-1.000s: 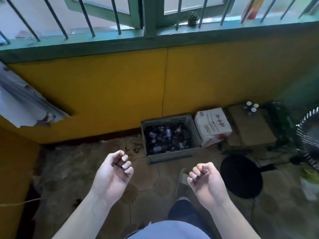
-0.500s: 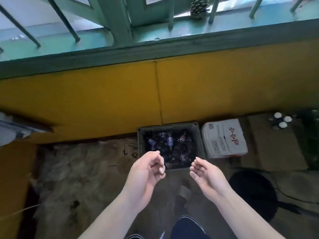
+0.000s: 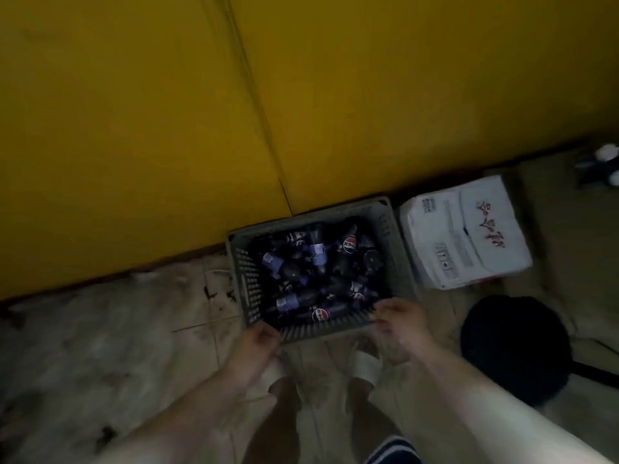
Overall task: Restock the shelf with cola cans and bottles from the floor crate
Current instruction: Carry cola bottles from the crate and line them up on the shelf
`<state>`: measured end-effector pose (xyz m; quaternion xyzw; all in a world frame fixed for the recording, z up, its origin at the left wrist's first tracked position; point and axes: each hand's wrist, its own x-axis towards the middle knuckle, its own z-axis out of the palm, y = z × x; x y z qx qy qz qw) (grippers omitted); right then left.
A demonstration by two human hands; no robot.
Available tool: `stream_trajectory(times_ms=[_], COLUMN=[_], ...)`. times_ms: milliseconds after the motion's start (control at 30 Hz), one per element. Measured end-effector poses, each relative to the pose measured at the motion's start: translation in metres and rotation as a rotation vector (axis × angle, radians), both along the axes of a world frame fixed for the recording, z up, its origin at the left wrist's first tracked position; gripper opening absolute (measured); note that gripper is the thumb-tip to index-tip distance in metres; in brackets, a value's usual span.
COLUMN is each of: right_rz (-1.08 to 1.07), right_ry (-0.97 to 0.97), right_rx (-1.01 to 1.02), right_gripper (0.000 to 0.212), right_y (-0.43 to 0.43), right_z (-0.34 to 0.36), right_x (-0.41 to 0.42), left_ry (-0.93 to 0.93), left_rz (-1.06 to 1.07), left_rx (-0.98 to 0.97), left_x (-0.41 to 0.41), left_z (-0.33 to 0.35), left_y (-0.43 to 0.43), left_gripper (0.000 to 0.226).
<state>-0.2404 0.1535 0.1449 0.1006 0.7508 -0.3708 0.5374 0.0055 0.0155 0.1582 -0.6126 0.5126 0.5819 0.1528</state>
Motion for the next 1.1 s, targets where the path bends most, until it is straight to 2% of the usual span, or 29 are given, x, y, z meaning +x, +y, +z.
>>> stream_trajectory(times_ms=[67,167,267,367,500,667,767,967,1100], right_rz=[0.229,0.78,1.178,1.384,1.465,1.518,1.576,1.578,1.272], right_ry=[0.15,0.374,0.427,0.457,0.439,0.48,0.562,0.741,0.573], right_rx=[0.051,0.163,0.209,0.269,0.357,0.426,0.458,0.446,0.439], right_gripper=[0.017,0.014,0.038,0.057,0.074,0.091,0.088,0.083,0.052], right_y=[0.004,0.01,0.006,-0.002,-0.012,-0.021,-0.019,-0.013,-0.018], right_z=[-0.051,-0.131,-0.201,-0.257,-0.312,-0.339,-0.331,-0.262,-0.196], right_x=[-0.006,-0.022,-0.035,-0.04,-0.041,-0.04,-0.038,-0.029,-0.015], left_ry=[-0.038,-0.065,-0.042,-0.087,-0.182,-0.243,-0.209,-0.202,-0.233], left_rz=[-0.154,-0.451,-0.641,-0.803,-0.984,-1.135,-1.154,-1.095,-0.907], left_rx=[-0.067,-0.186,-0.265,-0.253,-0.236,-0.333,-0.327,-0.314,-0.222], left_x=[0.001,-0.005,-0.01,-0.011,-0.009,-0.007,-0.005,-0.003,-0.004], left_z=[-0.053,-0.128,-0.205,-0.277,-0.34,-0.377,-0.381,-0.325,-0.247], left_y=[-0.013,-0.028,-0.04,-0.047,-0.044,-0.038,-0.04,-0.03,-0.019], left_gripper=[0.013,0.011,0.029,0.052,0.077,0.08,0.08,0.07,0.064])
